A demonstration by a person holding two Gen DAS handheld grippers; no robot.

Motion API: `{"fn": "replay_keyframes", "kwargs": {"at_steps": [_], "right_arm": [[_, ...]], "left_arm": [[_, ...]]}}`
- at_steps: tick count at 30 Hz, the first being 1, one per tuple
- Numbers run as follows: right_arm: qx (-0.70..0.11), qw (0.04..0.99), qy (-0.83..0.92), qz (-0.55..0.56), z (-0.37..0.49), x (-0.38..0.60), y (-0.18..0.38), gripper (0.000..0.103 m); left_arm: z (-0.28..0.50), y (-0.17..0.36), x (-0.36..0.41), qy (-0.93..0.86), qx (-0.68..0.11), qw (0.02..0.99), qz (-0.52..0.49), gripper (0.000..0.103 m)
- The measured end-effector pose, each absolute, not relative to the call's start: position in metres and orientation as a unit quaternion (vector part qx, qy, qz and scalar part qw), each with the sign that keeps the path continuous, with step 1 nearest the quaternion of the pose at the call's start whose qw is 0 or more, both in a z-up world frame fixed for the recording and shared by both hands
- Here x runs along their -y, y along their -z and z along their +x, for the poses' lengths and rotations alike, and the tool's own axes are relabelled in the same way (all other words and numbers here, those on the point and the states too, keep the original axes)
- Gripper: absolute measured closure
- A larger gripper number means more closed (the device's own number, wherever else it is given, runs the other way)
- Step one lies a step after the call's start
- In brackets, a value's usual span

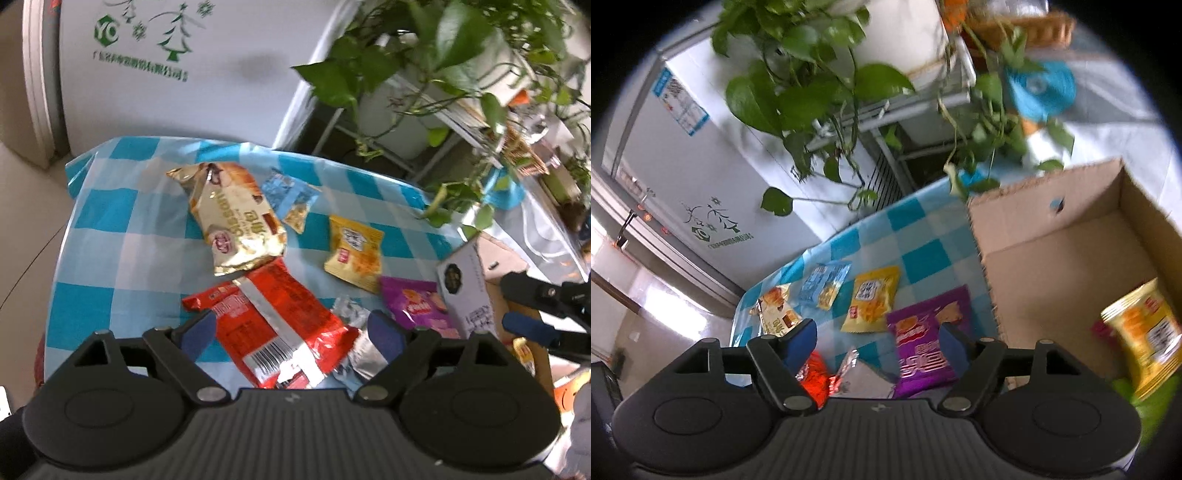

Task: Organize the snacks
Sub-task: 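Move left tool to red snack bag while right tool approaches purple crispy bag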

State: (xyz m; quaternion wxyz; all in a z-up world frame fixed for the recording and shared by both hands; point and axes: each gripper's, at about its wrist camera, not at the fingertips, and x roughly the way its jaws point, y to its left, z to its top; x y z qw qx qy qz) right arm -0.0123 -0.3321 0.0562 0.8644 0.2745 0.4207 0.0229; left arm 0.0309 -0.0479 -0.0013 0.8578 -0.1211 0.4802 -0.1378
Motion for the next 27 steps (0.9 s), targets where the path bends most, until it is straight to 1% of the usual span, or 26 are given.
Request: {"fn": "replay_keyframes", "kwargs": {"at_steps": [2,9,18,27], "right_arm": [[-0.428,0.861,-0.015,0.274,-0.006,0.328,-0.051,0.022],[-0.449,0.86,0.025,0.243,0.019,0.312,-0.035,0.019],[-0.488,0.85,0.08,0.183,0.045,0.287,-0.013,0.018],[-0.507,0.842,0.105,0.148,0.055,0.278,0.005,0.017]], "left_arm": [[0.037,0.006,0.049,0.131,-0.483,0.857,-0.124,0.014],[0.055,0.021,0.057,0.111,-0.493,0.854,-0.122,0.014],[0.066,0.028,0.067,0.087,-0.488,0.862,-0.106,0.009],[0.062,0.031,0.076,0.08,-0.488,0.868,-0.044,0.008]]}}
